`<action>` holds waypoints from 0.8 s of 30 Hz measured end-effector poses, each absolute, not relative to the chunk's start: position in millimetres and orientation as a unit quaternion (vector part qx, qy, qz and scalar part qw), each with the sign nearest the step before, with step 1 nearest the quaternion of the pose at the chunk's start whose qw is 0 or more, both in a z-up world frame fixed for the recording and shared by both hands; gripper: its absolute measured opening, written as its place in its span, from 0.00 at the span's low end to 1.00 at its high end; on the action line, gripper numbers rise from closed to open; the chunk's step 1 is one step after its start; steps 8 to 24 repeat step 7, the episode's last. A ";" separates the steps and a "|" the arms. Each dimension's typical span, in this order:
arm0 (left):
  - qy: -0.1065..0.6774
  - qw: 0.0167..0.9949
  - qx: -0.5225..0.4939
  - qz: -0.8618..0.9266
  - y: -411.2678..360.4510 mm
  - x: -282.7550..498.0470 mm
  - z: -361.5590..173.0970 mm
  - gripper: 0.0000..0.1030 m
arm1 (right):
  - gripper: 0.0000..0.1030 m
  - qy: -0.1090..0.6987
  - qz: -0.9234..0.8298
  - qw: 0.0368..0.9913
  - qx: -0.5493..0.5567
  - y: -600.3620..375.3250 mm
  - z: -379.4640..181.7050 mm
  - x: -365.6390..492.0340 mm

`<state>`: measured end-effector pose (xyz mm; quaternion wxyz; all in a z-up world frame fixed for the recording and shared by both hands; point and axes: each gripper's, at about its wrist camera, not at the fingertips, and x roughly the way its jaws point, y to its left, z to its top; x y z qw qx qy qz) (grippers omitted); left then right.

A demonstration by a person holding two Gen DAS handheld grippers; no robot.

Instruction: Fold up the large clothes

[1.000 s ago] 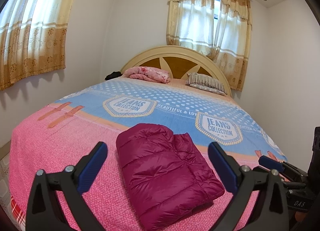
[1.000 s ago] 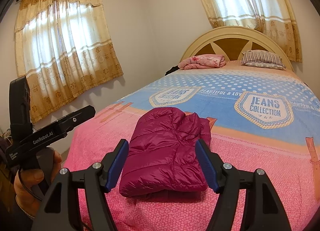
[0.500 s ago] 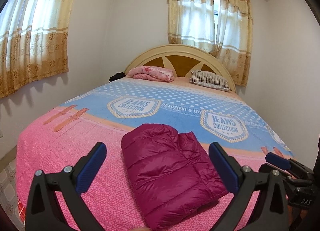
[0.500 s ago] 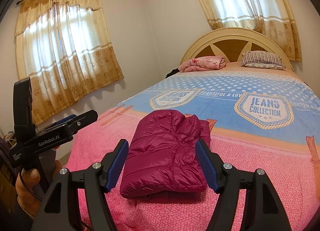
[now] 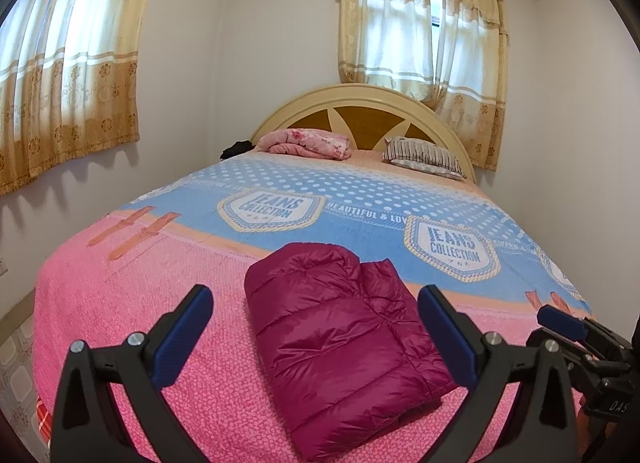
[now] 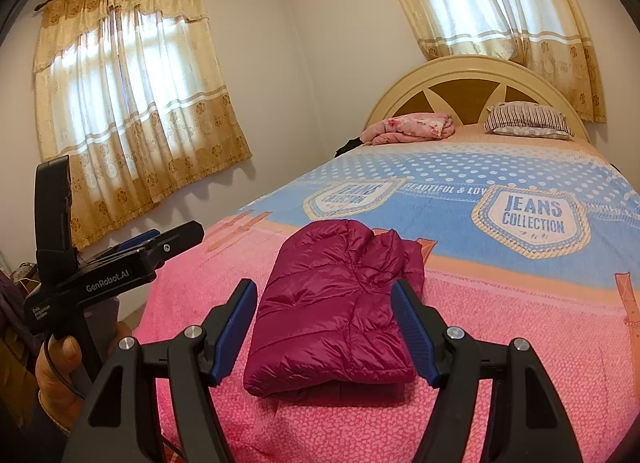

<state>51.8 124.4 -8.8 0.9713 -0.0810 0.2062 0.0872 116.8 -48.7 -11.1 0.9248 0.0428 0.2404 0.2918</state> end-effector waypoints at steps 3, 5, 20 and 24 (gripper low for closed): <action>0.198 0.973 -0.065 0.095 121.8 51.1 -9.9 1.00 | 0.68 0.243 0.291 0.924 0.043 -48.3 -13.2 117.5; 0.196 0.974 -0.065 0.088 120.7 51.7 -10.4 1.00 | 0.68 0.244 0.291 0.924 0.044 -49.1 -14.5 118.0; 0.197 0.975 -0.066 0.075 118.8 52.6 -11.4 1.00 | 0.68 0.246 0.289 0.924 0.045 -50.5 -16.1 118.9; 0.197 0.975 -0.066 0.075 118.8 52.6 -11.4 1.00 | 0.68 0.246 0.289 0.924 0.045 -50.5 -16.1 118.9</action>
